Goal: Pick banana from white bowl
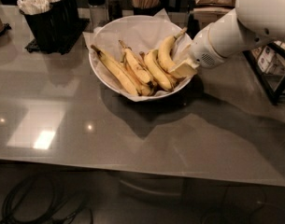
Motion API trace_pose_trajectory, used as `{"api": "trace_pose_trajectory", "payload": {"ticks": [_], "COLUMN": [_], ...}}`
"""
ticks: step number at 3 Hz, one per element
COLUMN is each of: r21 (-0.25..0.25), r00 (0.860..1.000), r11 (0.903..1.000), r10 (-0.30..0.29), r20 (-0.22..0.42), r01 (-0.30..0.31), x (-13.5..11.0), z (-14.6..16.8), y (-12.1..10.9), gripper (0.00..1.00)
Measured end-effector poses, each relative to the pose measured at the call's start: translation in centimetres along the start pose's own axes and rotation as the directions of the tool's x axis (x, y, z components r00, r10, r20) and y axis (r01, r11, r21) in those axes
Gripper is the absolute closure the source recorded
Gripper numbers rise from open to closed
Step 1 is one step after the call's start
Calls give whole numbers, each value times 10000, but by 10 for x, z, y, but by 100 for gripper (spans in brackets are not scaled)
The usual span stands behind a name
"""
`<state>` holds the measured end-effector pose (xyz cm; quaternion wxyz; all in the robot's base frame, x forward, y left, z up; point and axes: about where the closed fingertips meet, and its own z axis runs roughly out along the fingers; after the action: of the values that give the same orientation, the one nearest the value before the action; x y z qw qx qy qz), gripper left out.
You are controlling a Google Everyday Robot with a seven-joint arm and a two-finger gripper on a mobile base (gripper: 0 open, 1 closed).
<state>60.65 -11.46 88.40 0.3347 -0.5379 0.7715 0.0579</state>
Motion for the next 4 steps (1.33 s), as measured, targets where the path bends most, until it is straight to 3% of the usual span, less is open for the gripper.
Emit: {"api": "trace_pose_trajectory", "payload": {"ticks": [2,4], "r21": [-63,-63], "r00": [9995,9995], "r11": [9999,9999], "r10": [-141,-141], "r20": [-282,-282], "r01": [139,139], "x": [4,3], "z": [-3,-5], "y": [0,-1], "gripper": [55,72]}}
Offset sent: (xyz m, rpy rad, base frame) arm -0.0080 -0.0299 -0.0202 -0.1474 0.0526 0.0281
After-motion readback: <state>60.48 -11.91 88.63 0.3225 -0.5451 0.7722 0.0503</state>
